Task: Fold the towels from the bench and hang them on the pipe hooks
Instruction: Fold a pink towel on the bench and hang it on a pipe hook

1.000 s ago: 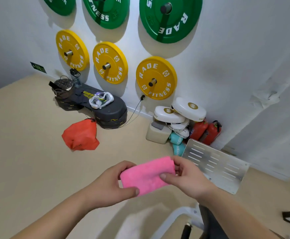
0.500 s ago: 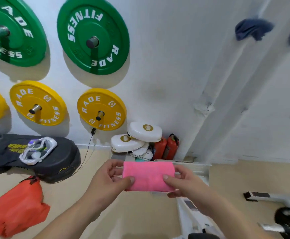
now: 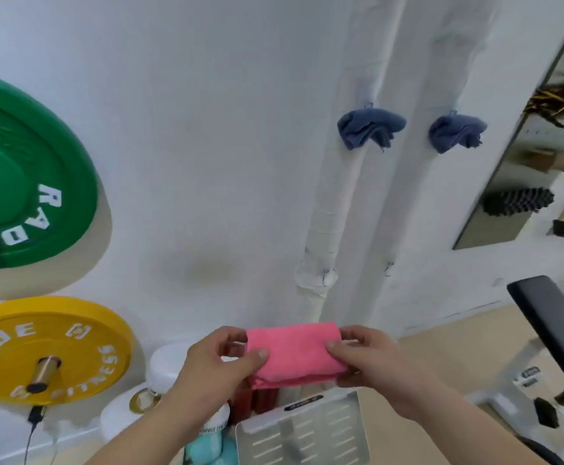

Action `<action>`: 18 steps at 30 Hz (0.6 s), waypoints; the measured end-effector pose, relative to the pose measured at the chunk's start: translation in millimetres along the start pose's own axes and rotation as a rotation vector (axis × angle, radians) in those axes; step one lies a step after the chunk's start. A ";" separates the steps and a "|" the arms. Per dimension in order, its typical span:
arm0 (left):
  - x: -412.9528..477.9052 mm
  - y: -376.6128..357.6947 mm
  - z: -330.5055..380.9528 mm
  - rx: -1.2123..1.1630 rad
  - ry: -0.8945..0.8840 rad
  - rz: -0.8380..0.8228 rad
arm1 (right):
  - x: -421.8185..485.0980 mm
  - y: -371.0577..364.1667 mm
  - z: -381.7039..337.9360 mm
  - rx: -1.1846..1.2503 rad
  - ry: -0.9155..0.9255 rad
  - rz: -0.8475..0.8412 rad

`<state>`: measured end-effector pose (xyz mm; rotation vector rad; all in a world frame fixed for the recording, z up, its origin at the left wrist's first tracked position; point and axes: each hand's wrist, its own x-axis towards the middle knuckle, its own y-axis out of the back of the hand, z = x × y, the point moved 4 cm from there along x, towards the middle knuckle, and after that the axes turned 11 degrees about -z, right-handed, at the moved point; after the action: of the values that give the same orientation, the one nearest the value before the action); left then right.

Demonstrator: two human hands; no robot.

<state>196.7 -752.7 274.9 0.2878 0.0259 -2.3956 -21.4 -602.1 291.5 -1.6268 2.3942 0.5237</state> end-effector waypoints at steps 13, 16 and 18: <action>277.5 -52.9 151.5 0.070 -0.088 -0.272 | 155.4 168.2 -104.1 0.060 0.099 0.411; 317.6 -75.7 155.1 0.086 -0.079 -0.290 | 182.9 202.8 -102.5 0.037 0.074 0.423; 343.9 -89.8 140.2 0.080 -0.051 -0.269 | 206.2 223.8 -88.8 0.009 0.038 0.378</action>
<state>-138.9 -926.0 332.6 0.2746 -0.0586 -2.6750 -303.1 -739.7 339.0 -1.1899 2.7414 0.5442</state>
